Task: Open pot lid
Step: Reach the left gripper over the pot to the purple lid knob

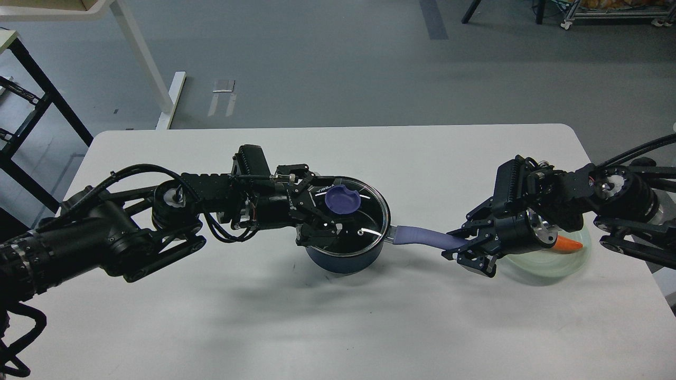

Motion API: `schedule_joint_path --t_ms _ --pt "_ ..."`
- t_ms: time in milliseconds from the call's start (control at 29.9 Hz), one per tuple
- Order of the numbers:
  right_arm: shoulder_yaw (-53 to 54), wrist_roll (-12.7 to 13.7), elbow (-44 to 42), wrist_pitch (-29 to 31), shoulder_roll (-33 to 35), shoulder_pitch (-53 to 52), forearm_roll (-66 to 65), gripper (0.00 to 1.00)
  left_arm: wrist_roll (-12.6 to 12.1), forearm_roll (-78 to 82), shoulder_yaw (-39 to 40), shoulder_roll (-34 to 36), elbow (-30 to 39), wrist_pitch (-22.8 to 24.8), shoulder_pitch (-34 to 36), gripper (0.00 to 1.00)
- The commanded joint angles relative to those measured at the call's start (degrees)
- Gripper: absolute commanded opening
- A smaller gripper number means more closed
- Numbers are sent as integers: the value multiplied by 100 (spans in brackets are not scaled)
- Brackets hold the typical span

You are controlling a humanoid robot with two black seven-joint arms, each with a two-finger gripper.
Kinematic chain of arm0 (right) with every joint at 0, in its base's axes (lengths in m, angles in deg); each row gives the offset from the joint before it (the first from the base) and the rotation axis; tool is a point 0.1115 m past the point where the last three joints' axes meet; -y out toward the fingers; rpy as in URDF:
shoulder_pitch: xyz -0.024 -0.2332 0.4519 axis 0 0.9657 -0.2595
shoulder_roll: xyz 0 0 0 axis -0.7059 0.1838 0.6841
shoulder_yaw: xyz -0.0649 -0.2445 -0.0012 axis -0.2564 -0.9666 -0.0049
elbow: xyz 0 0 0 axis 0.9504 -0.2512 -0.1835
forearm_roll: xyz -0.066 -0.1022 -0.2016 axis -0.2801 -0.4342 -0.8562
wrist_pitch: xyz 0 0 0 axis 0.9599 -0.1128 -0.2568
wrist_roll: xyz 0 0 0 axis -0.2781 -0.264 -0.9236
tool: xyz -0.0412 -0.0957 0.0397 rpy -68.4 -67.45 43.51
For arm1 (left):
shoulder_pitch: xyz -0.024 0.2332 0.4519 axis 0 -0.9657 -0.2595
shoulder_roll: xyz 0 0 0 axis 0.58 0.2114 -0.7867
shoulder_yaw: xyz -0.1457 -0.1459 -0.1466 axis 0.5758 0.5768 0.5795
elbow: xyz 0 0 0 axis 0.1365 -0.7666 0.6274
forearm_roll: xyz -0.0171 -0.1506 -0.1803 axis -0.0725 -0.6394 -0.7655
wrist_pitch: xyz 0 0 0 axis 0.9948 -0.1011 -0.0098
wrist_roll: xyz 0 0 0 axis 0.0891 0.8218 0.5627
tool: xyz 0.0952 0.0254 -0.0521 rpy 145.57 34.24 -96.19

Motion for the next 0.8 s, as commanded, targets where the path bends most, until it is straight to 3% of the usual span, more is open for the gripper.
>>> schedule_joint_path --t_ms 0,301,435,635,769 --pt "0 -1 0 0 0 0 0 39 0 0 -4 -104 -134 0 -6 99" --pt "0 -1 0 0 0 9 9 39 0 0 -56 -175 -249 0 3 99" --pt "0 -1 0 0 0 9 0 40 0 9 -83 -175 -249 -9 3 93" --pt "0 -1 0 0 -9 0 0 40 0 9 -92 -166 -249 -114 3 50" --pt "0 -1 0 0 0 0 0 40 0 9 -127 -166 -249 -281 3 41"
